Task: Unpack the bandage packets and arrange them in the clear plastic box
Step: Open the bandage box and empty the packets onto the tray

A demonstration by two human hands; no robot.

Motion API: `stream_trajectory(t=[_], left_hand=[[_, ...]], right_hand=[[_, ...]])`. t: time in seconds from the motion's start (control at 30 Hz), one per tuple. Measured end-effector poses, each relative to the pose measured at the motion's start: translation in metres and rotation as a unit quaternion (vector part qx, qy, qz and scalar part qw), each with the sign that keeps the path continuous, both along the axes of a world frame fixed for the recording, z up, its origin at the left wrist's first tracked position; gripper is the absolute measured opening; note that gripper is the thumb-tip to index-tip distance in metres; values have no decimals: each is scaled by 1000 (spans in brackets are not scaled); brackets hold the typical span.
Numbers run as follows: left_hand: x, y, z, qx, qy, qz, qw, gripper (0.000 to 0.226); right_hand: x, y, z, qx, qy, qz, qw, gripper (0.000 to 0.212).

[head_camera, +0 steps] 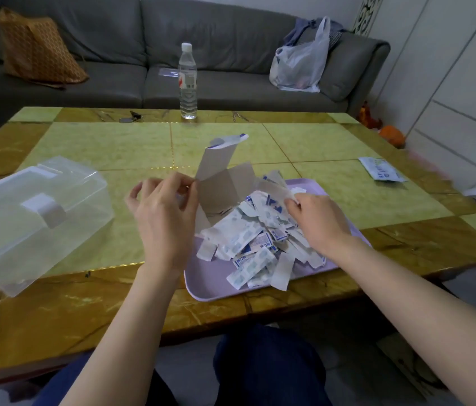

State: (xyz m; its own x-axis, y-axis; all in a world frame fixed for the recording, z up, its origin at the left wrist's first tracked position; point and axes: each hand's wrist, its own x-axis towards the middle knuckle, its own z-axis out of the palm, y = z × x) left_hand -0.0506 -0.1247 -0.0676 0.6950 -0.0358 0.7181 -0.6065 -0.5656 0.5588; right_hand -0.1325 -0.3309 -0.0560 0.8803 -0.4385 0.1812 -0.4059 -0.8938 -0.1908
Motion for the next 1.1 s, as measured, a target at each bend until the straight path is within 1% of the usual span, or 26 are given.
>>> stream_trajectory(t=[0.07,0.17,0.23,0.3,0.4,0.53,0.57,0.63,0.67,0.7,0.73,0.77,0.8,0.87,0.93,1.0,1.1], left_hand=[[-3,-12,-1,0,-2,-18,1000,9],[-5,-24,-2,3,-10,-34,999,7],[-4,-28,-4,9,-9,-40,999,7],[-3,-30,-5,14,-4,-40,999,8],[-3,-32,-6,18,-3,-40,999,8],[-5,-33,-5,19,-2,-49,999,9],[-5,-32,-6,20,0,-49,999,10],[-5,-32,-5,19,2,-47,999,11],[-5,-31,-5,19,2,-46,999,11],[-4,-30,-5,19,3,-45,999,11],[-5,-30,-4,20,4,-45,999,11],[-6,-30,-4,21,4,-47,999,12],[-7,-29,-4,23,3,-51,998,12],[-9,-29,-4,29,-5,-60,998,12],[-12,-29,-4,40,-22,-66,997,14],[-14,-29,-5,72,-55,-63,994,13],[-17,-31,-7,114,-97,-62,987,11]], right_hand=[[2,-16,4,-32,16,-35,999,37],[9,-35,3,33,14,-74,997,29],[12,-40,0,49,13,-75,996,26],[12,-42,-2,35,5,-58,998,31],[12,-44,-4,42,-12,-47,998,38],[13,-30,-1,35,20,-36,999,51],[12,-24,-1,30,0,-26,999,50],[8,-8,1,26,-98,18,995,38],[5,1,2,30,-156,52,986,29],[3,10,3,40,-194,90,976,21],[1,19,3,55,-206,128,969,14],[1,25,2,67,-197,160,965,11],[1,31,1,74,-170,178,966,11],[7,38,-1,49,-89,181,978,17],[18,41,-5,15,9,151,988,23],[30,42,-11,20,92,106,990,21],[43,43,-19,47,169,67,982,13]])
